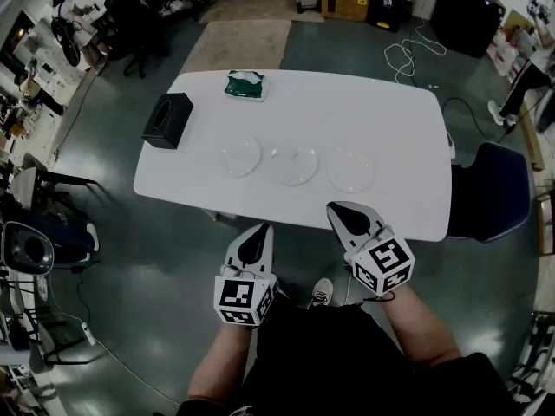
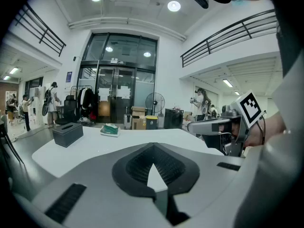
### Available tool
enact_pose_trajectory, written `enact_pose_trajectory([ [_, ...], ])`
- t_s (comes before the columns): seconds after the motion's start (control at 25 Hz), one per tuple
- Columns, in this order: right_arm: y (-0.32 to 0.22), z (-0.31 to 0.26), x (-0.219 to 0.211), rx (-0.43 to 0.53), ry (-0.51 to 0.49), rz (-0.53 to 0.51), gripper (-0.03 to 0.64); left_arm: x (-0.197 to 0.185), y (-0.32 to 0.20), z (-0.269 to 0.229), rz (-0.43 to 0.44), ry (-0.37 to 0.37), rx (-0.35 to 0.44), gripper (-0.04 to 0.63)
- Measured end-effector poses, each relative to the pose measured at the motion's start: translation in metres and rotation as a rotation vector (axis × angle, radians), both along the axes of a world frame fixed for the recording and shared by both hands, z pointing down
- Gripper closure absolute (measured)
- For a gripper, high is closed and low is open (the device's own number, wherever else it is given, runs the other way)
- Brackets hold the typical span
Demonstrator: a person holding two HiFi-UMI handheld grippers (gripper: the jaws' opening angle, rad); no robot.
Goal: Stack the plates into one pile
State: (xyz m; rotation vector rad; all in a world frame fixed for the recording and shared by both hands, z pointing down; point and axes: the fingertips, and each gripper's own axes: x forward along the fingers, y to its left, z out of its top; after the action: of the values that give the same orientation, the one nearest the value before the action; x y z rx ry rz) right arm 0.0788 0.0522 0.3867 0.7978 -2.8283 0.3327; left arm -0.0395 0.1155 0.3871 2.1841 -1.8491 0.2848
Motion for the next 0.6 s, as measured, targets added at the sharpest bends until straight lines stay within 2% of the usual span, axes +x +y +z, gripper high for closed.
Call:
enact_pose_trajectory([
  [0.28,0.003,-0.011,0.001,0.006,-0.042,0.0,0.6,0.0,0.005,-0.009,-0.004,-0.005,0.019,0.577],
  [0.52,-0.002,-0.028,0.003,0.032,-0.1,0.023,0.595,-0.014,0.009,-0.022,-0.071,-0.061,0.051,0.574],
  [0.6,-0.002,-0.031,0.002,0.038,-0.11,0.016,0.561,-0.018,0.01,-0.024,-0.09,-0.067,0.055,0.561],
])
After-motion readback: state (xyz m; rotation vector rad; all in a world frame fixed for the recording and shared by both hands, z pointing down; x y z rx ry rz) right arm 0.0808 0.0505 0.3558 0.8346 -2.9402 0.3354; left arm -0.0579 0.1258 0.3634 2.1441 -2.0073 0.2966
